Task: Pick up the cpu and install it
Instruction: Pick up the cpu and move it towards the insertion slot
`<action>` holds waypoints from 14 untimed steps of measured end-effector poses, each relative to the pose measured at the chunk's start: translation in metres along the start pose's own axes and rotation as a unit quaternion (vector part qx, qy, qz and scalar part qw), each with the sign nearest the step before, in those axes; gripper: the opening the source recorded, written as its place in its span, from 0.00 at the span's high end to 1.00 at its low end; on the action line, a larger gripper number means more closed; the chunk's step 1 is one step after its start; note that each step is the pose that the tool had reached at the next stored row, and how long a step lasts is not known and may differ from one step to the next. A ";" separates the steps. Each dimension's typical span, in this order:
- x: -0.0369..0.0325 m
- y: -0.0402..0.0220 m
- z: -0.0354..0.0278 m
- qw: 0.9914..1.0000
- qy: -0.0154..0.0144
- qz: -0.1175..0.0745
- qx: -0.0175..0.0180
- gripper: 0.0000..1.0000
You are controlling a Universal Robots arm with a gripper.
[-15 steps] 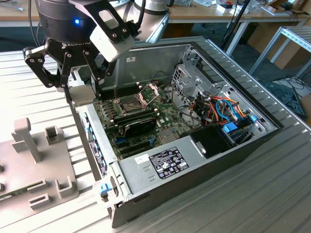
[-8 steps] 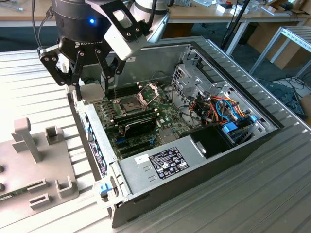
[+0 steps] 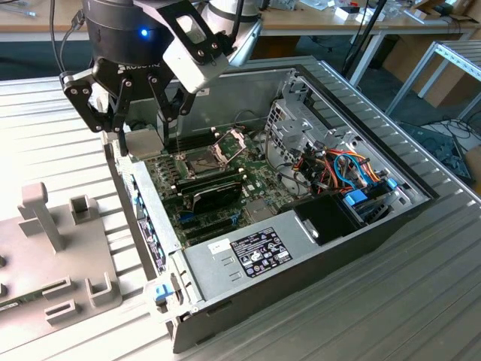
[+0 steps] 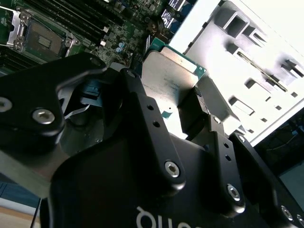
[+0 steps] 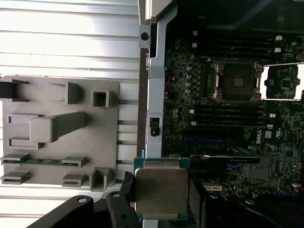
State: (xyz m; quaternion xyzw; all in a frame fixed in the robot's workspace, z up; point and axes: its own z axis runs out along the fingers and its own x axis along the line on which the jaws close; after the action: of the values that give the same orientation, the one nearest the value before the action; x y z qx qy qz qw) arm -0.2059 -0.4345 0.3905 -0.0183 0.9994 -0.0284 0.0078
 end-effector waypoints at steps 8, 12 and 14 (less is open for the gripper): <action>-0.0071 -0.0003 0.0001 1.000 0.000 0.000 0.000 0.45; -0.0115 -0.0004 0.0002 1.000 0.000 0.000 0.000 0.45; -0.0123 -0.0005 0.0002 1.000 0.000 0.000 0.000 0.45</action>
State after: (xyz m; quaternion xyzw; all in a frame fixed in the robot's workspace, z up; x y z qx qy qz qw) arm -0.1936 -0.4345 0.3905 -0.0183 0.9994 -0.0284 0.0078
